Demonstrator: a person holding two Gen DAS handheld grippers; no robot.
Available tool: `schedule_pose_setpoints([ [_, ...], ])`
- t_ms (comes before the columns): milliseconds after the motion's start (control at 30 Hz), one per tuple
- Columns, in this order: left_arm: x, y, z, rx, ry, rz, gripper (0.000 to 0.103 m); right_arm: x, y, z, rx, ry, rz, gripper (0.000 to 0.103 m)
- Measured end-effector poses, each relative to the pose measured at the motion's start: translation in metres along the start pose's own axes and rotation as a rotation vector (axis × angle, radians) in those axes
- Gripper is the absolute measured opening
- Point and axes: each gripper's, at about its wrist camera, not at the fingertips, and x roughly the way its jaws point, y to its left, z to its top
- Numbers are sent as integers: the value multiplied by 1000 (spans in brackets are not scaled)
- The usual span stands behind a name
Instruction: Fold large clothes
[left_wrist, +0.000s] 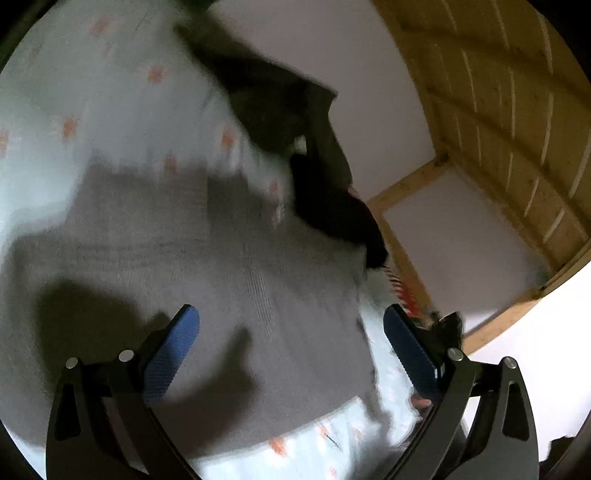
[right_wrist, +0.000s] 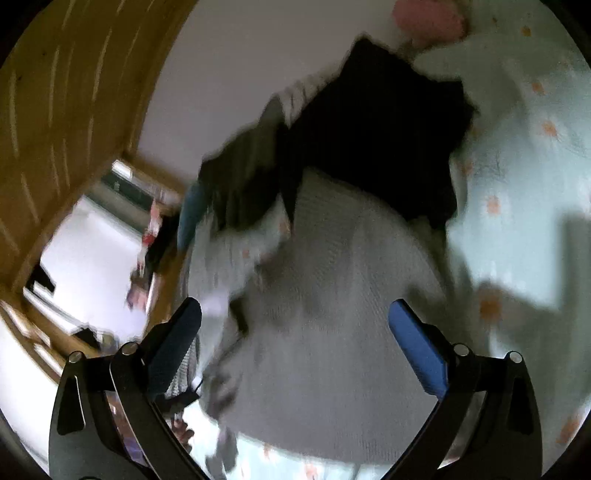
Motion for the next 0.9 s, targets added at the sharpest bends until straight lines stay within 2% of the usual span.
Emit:
schedule_pose_setpoints([
  [67, -1, 13, -32, -79, -30, -44, 98, -2, -9, -36, 28, 38, 5, 100],
  [167, -7, 19, -76, -132, -142, -43, 98, -7, -20, -78, 95, 62, 45, 100],
  [233, -11, 21, -95, -176, -175, -49, 98, -5, -26, -104, 129, 89, 58, 100],
  [300, -12, 23, -107, -210, -186, -53, 98, 5, -25, -123, 148, 125, 72, 100],
  [400, -13, 17, -112, -193, -197, -26, 98, 12, -23, -141, 164, 136, 94, 100],
  [467, -16, 15, -113, -224, -208, -19, 98, 19, -16, -148, 162, 126, 99, 100],
  [567, -18, 14, -123, -255, -231, -14, 98, 29, -19, -153, 249, 99, 138, 100],
  [633, -15, 9, -126, -233, -245, 14, 98, 32, -20, -150, 296, 45, 138, 100],
  [733, -15, 7, -130, -209, -268, 35, 98, 42, -32, -131, 391, -48, 215, 100],
  [800, -15, 5, -133, -185, -271, 36, 98, 53, -38, -118, 453, -70, 239, 100],
  [900, -16, 1, -139, -155, -283, 40, 98, 65, -36, -108, 517, -96, 217, 100],
])
